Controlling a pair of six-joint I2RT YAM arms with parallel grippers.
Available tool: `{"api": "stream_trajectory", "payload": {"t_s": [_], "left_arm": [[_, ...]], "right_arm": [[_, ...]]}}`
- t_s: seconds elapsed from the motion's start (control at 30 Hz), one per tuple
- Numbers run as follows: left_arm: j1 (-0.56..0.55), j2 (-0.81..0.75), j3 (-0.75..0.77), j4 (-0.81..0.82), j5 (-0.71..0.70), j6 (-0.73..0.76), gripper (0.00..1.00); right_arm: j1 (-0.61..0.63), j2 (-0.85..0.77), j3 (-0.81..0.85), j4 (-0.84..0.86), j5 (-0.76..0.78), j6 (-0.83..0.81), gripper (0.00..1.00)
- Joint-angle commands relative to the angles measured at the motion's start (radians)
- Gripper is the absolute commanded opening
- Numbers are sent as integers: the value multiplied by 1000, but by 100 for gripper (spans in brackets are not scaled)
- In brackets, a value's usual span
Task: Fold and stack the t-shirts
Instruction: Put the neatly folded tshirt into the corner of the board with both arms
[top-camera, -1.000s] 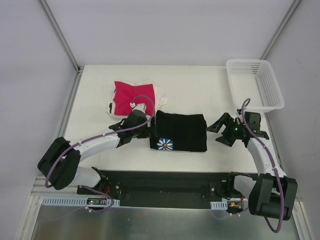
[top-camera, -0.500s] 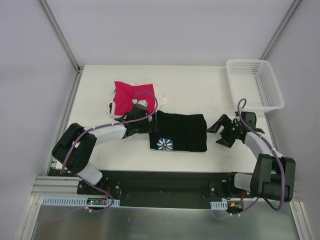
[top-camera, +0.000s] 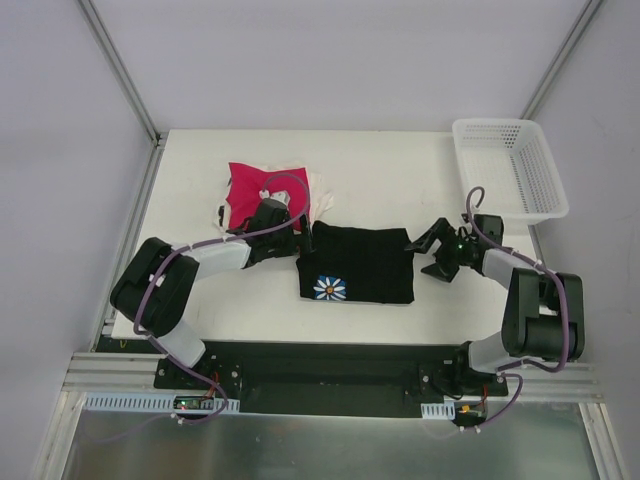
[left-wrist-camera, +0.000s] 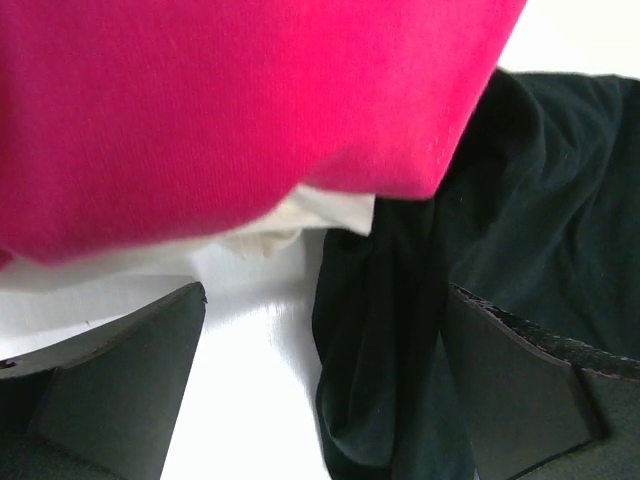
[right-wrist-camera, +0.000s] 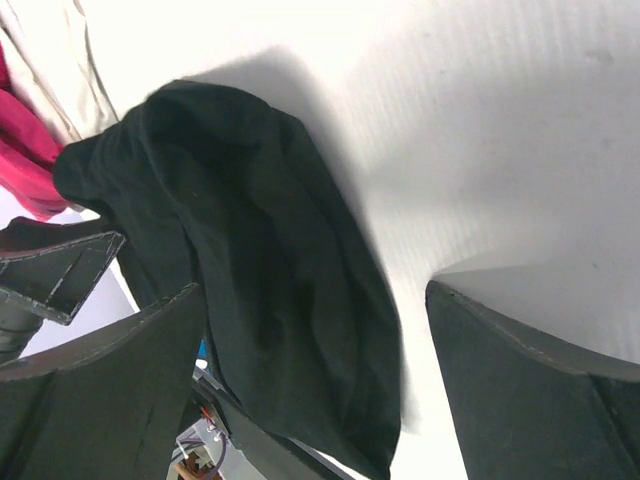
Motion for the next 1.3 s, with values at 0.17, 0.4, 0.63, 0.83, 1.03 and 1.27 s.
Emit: {"api": "stream_trajectory", "payload": {"t_s": [0.17,0.4,0.63,0.83,1.03,1.27], "left_arm": [[32,59,35,29,78,11,99],[30,54,11,28,139,-32,99],[12,51,-23,72,213,-64,99],[12,33,-67,91,236,-82,99],[12,31,-86,106,253,-96,99],[12,69,-72,132,301,-121,99]], "right_arm": [[24,80,-15,52,28,17,95],[72,46,-42,54,3,54,95],[151,35,-78,82,9,86,95],[171,18,-121,63,5,83,95],[171,-20,-150,5,8,69,95],[191,-12,-118,-6,5,83,95]]}}
